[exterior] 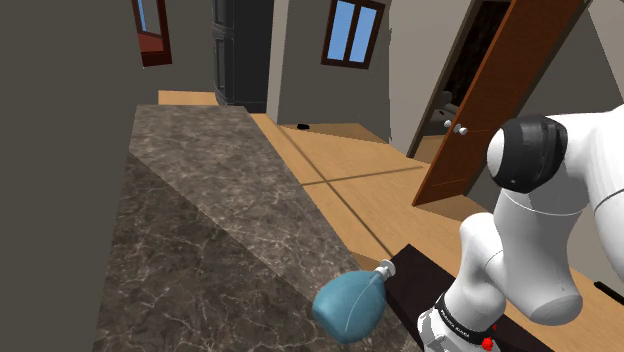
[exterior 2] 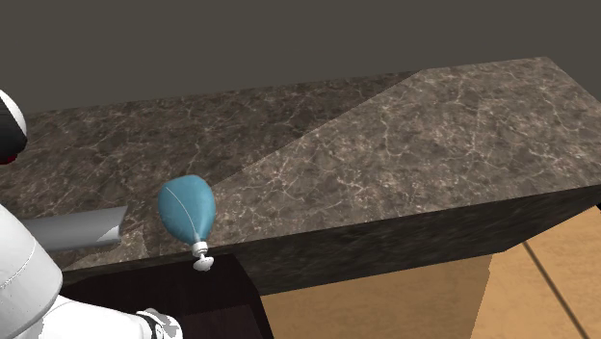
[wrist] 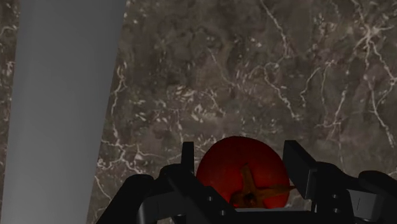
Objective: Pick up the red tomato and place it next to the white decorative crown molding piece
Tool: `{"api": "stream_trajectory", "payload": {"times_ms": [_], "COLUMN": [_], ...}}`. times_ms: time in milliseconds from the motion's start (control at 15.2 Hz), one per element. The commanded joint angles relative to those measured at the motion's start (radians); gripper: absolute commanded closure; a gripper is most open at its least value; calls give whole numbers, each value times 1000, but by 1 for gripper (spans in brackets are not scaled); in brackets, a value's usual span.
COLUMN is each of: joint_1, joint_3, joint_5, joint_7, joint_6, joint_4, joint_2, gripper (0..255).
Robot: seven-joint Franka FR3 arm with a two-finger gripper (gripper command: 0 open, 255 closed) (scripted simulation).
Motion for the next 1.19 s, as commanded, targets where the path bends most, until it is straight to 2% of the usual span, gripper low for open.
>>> {"api": "stream_trajectory", "payload": {"times_ms": [0,858,1122], "joint_1": [8,69,72], "joint_3": [-9,-84,-88], "joint_5": [-14,-114,-119], "joint_7": [7,60,63], "joint_6": [24,161,167], "joint_4": [-15,-85,-87], "joint_2": [14,113,117], "gripper": [255,255,255]}}
